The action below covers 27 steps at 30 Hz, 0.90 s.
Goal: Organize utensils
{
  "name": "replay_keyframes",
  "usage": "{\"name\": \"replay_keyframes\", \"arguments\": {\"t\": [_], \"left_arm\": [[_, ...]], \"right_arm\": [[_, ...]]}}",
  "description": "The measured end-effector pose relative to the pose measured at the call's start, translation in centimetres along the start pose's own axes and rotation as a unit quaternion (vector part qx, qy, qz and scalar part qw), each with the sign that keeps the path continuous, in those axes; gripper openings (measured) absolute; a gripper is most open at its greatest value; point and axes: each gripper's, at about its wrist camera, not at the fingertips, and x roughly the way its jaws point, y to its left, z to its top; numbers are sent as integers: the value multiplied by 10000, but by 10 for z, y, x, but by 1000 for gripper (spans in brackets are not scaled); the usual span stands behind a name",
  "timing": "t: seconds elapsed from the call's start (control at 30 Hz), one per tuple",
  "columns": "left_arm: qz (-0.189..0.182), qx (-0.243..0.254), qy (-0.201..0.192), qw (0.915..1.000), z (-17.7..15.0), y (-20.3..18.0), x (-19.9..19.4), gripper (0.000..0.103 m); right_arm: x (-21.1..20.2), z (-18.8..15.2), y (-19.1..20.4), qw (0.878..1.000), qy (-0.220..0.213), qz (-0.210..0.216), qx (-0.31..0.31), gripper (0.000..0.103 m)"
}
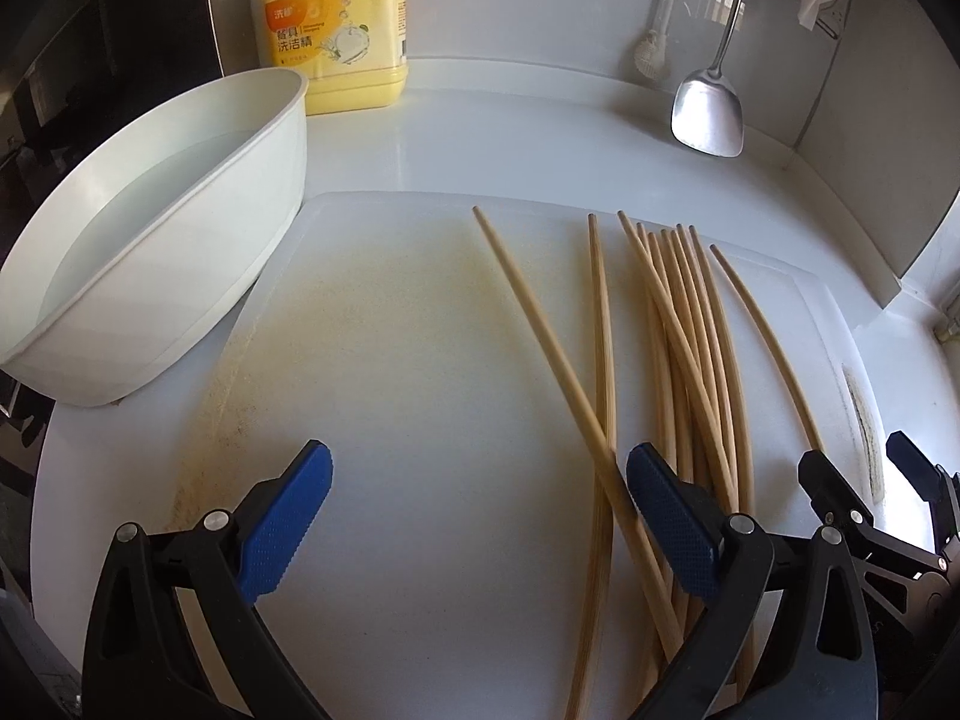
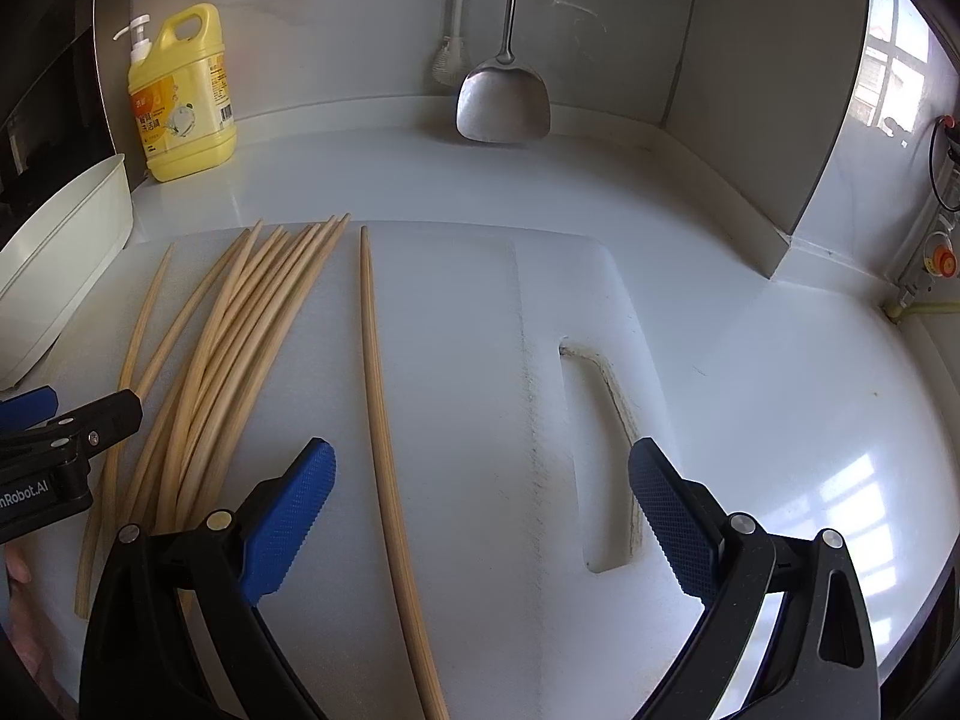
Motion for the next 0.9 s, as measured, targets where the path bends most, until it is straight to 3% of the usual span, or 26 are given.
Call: {"name": "replay_keyframes", "arguments": {"t": [0.4, 0.77, 0.8, 0.9], "left_arm": [[-42, -503, -184, 9986, -2, 40, -10, 97], [377, -486, -335, 9975, -3, 56, -2, 95], [405, -449, -333, 9976, -2, 54, -2, 94], [453, -334, -361, 9978, 1, 51, -1, 85]], "right_arm": [[4, 7, 9, 10000, -11, 12, -71, 94], [7, 12, 13, 9999, -92, 15, -125, 92], [8, 12, 13, 9999, -97, 20, -127, 90], [8, 14, 11, 9998, -120, 109, -82, 69]]}}
